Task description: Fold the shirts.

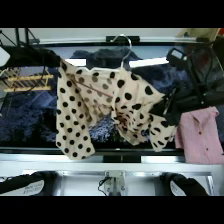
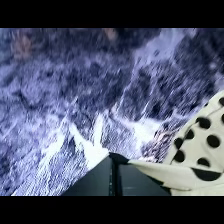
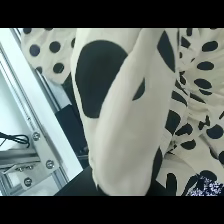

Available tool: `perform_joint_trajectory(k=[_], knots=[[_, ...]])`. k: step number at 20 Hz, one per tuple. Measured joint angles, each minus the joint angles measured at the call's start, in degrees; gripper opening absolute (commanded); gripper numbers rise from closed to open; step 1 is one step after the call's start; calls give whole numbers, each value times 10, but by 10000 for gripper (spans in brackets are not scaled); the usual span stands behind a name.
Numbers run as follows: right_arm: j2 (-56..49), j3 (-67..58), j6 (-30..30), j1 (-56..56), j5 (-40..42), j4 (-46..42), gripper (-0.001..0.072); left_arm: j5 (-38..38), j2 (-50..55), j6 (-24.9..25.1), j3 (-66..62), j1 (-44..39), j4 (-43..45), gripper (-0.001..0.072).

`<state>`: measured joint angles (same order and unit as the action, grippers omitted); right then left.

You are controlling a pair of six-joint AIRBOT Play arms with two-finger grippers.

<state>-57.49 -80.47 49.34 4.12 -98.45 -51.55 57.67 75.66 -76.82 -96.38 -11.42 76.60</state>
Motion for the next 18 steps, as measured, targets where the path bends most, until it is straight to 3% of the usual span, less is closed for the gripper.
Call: perform_joint_trajectory(k=[11,14,18], knots=[[0,0,-8,0,98,30,44,1,-23,-2,-203,-156,-17,43],[0,0,-15,0,115,24,44,24,-43,5,-223,-165,47,43],[0,0,-22,0,124,15,44,117,-60,-2,-225,-136,143,42]])
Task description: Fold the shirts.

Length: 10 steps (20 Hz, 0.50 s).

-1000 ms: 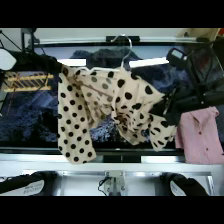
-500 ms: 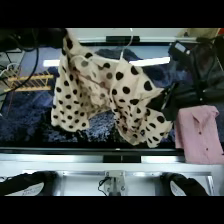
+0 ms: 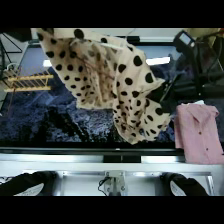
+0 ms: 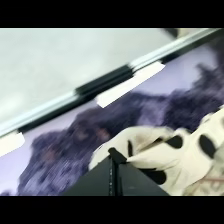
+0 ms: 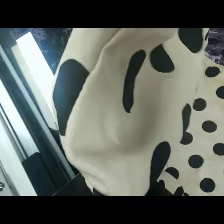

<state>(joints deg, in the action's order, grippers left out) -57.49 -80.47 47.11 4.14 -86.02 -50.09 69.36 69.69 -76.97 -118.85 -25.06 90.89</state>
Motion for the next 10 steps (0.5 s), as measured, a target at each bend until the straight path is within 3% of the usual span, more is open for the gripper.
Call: perform_joint_trajectory(k=[5,10], knots=[[0,0,-9,0,6,-39,44,50,-4,20,11,15,21,43],[-3,0,-12,4,22,-38,44,-26,0,15,17,-2,-72,41]])
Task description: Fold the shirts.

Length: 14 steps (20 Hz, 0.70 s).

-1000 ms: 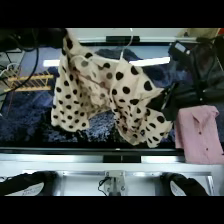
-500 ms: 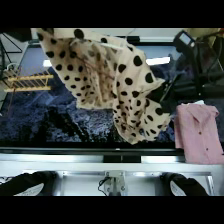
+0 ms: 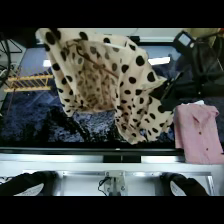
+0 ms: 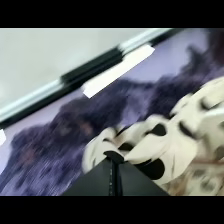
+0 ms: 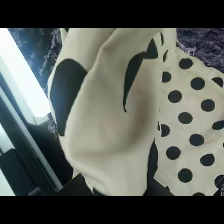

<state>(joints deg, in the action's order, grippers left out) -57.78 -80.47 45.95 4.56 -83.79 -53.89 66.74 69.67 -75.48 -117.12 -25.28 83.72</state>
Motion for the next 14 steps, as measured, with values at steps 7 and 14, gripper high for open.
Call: perform_joint_trajectory(k=[7,14], knots=[[-13,0,-1,106,80,-40,44,-113,28,-11,3,-94,-53,42],[-16,0,5,123,256,-48,44,62,-5,-4,3,-151,-46,40]])
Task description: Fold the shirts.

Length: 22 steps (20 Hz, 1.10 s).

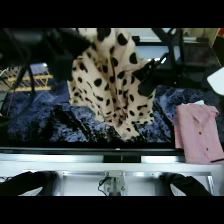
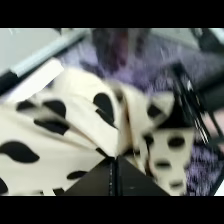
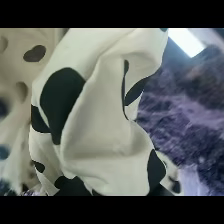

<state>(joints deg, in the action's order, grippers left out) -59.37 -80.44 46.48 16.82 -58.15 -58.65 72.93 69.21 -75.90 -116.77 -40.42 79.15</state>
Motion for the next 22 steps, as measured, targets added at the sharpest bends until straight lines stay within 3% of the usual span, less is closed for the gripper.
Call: perform_joint_trajectory(k=[4,8,9,11,12,18,20,22], knots=[[3,-1,-1,-18,27,19,43,133,-16,-16,8,-8,61,40],[20,-2,-9,-26,32,32,44,181,-20,-24,64,-9,96,44],[24,-2,-9,-26,31,35,44,184,-19,-26,81,-10,106,95],[28,-2,-5,-27,20,40,44,190,-15,-27,107,-10,120,473],[29,-2,-2,-28,6,40,44,176,-14,-28,113,-10,127,564],[30,-2,12,-27,-67,26,44,97,-19,-39,88,-10,200,568],[27,-2,18,-27,-92,26,44,48,-18,-50,79,-10,202,673],[23,-2,23,-27,-111,25,44,-11,-11,-56,81,-11,187,672]])
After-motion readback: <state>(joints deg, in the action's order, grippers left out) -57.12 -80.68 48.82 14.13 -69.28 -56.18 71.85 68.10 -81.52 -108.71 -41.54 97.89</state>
